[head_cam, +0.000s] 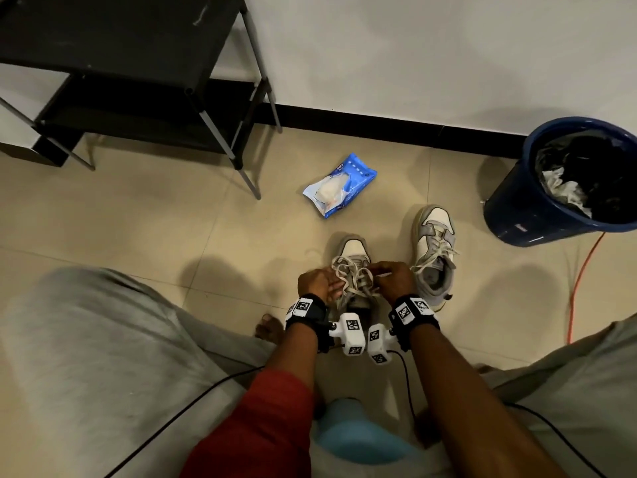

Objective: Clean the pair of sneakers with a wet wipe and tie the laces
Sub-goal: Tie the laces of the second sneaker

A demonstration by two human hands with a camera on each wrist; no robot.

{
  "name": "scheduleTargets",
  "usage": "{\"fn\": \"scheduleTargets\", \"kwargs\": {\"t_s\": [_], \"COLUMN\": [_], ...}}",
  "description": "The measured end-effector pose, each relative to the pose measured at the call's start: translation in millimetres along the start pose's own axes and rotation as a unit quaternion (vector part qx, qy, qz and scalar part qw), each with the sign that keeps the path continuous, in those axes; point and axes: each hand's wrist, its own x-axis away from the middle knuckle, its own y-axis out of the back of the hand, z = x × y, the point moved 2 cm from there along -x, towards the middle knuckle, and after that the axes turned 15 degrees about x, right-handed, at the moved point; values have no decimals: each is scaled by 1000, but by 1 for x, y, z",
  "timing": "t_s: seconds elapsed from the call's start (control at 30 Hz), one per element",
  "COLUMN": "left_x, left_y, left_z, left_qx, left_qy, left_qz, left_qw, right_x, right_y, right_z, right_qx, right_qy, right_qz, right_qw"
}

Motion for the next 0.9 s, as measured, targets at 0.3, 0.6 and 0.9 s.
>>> {"fn": "scheduleTargets", "kwargs": {"t_s": [0.3, 0.6, 0.9], "left_x": [-2, -7, -24], "left_y": [2, -3, -2], "left_z": [7, 15, 24], "left_qx": [-25, -62, -163], "left_qy": [-19, -63, -85], "left_qz": [25, 31, 23], "left_qw": [999, 996, 983], "right_x": [1, 7, 2], "right_y": [-6, -12, -16], "right_z": [18, -1, -7], "right_qx": [300, 85, 110], "right_qy": [160, 71, 57], "right_qz": [-23, -63, -87], "right_qw": [940, 992, 988]}}
